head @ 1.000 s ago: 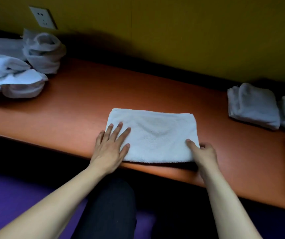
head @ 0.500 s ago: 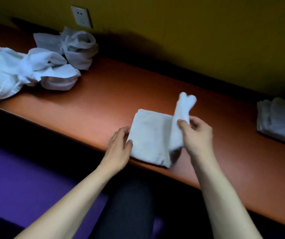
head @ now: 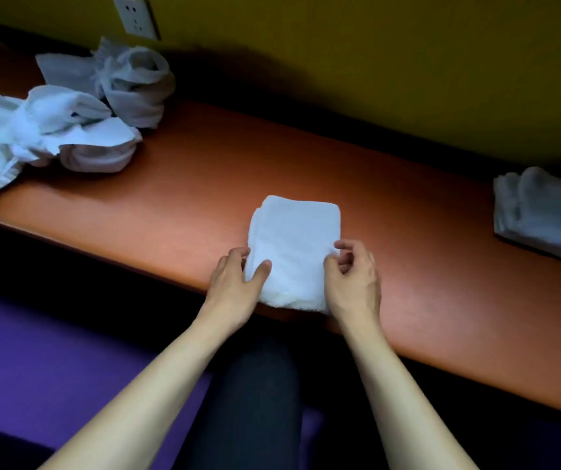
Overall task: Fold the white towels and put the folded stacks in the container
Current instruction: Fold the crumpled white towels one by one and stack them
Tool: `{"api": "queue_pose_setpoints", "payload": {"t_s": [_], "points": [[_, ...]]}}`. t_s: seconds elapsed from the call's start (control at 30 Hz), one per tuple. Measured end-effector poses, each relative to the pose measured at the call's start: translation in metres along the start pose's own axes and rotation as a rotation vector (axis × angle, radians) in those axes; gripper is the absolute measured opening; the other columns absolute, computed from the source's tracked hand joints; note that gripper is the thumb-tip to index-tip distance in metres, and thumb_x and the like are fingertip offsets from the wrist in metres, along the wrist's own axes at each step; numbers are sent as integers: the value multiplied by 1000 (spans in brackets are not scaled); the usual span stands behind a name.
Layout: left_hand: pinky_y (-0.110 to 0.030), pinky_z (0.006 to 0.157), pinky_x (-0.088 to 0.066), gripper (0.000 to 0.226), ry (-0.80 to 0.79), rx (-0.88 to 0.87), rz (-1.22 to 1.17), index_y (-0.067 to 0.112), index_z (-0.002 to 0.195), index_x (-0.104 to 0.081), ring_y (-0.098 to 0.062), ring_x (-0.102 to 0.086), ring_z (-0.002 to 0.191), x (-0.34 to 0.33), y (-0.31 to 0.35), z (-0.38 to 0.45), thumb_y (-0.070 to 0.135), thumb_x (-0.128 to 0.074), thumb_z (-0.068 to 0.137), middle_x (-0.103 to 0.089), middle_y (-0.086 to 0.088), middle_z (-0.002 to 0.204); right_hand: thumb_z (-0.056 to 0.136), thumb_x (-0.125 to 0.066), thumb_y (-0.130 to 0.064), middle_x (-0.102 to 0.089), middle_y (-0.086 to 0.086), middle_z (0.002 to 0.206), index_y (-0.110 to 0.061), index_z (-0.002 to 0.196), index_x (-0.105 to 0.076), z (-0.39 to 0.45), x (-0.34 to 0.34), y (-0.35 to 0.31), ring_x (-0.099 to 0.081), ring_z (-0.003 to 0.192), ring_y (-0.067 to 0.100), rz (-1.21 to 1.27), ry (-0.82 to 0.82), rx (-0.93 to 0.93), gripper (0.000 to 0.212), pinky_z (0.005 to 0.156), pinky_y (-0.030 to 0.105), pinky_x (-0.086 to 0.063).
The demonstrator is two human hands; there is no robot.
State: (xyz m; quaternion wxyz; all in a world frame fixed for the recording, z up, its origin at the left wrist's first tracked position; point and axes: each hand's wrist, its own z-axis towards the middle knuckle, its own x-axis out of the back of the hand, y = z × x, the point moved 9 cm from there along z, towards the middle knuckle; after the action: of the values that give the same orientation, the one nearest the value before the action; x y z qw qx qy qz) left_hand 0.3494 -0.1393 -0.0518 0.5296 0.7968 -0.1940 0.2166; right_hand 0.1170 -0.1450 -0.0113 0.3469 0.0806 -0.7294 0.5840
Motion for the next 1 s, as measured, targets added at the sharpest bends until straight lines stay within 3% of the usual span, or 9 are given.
{"api": "queue_pose_setpoints", "payload": {"t_s": [0.07, 0.17, 0.3, 0.37, 0.47, 0.57, 0.63, 0.83, 1.0], "points": [[-44, 105, -43, 56, 14, 27, 17, 20, 138, -46, -24, -51, 122, -5, 2, -2, 38, -65, 87, -55, -4, 130, 88, -64, -30, -62, 0, 104, -22, 118, -56, 5, 0, 24, -60, 93, 18, 4, -69, -122, 32, 82, 29, -46], [-38, 93, -51, 48, 49, 101, -52, 20, 127, -51, -22, -61, 110, -10, 5, -1, 23, -69, 82, -61, 0, 121, 88, -68, -37, -68, 0, 113, -23, 118, -55, 4, -18, 45, -67, 98, 17, 208, -213, -261, 36, 88, 33, -53], [-41, 86, -58, 46, 74, 203, -254, 21, 118, -54, -19, -68, 95, -20, 10, -10, 20, -73, 75, -67, 3, 111, 81, -74, -40, -73, -3, 105, -22, 109, -63, 7, -17, 61, -72, 93, 19, 343, -257, -358, 35, 88, 43, -58], [-41, 79, -60, 54, 40, 224, -352, 23, 120, -53, -19, -71, 91, -30, 15, -13, 24, -73, 71, -69, 5, 107, 80, -75, -36, -75, -4, 100, -22, 106, -67, 10, -10, 67, -74, 87, 17, 379, -288, -370, 30, 83, 42, -61], [-31, 64, -58, 48, -40, 202, -404, 27, 121, -50, -14, -70, 92, -53, 31, -19, 14, -72, 81, -68, 5, 107, 83, -74, -29, -75, -5, 96, -24, 101, -68, 14, 13, 75, -73, 83, 14, 368, -269, -333, 19, 76, 34, -60], [-40, 79, -60, 47, -80, 114, -327, 35, 121, -49, -10, -69, 97, -79, 52, -23, 14, -68, 83, -68, 7, 114, 84, -73, -28, -75, -6, 94, -25, 98, -67, 20, 42, 91, -73, 83, 13, 384, -215, -315, 15, 77, 34, -59], [-38, 86, -58, 48, -113, 51, -257, 37, 123, -48, -9, -68, 98, -100, 71, -26, 16, -67, 84, -67, 10, 113, 85, -73, -26, -75, -8, 91, -25, 96, -68, 25, 65, 106, -72, 83, 11, 399, -169, -316, 12, 76, 31, -58], [-35, 83, -59, 62, -251, -109, -259, 45, 130, -42, -6, -68, 99, -179, 131, -37, 16, -68, 81, -65, 11, 117, 85, -74, -28, -74, -13, 94, -28, 102, -66, 45, 141, 153, -69, 87, 5, 353, -16, -273, 18, 77, 28, -54], [-40, 89, -58, 81, -389, -252, -274, 54, 140, -33, -5, -65, 108, -235, 178, -44, 17, -64, 74, -61, 18, 127, 87, -75, -22, -74, -15, 98, -27, 107, -66, 69, 201, 180, -68, 88, -2, 364, 113, -210, 23, 74, 16, -52]]}}
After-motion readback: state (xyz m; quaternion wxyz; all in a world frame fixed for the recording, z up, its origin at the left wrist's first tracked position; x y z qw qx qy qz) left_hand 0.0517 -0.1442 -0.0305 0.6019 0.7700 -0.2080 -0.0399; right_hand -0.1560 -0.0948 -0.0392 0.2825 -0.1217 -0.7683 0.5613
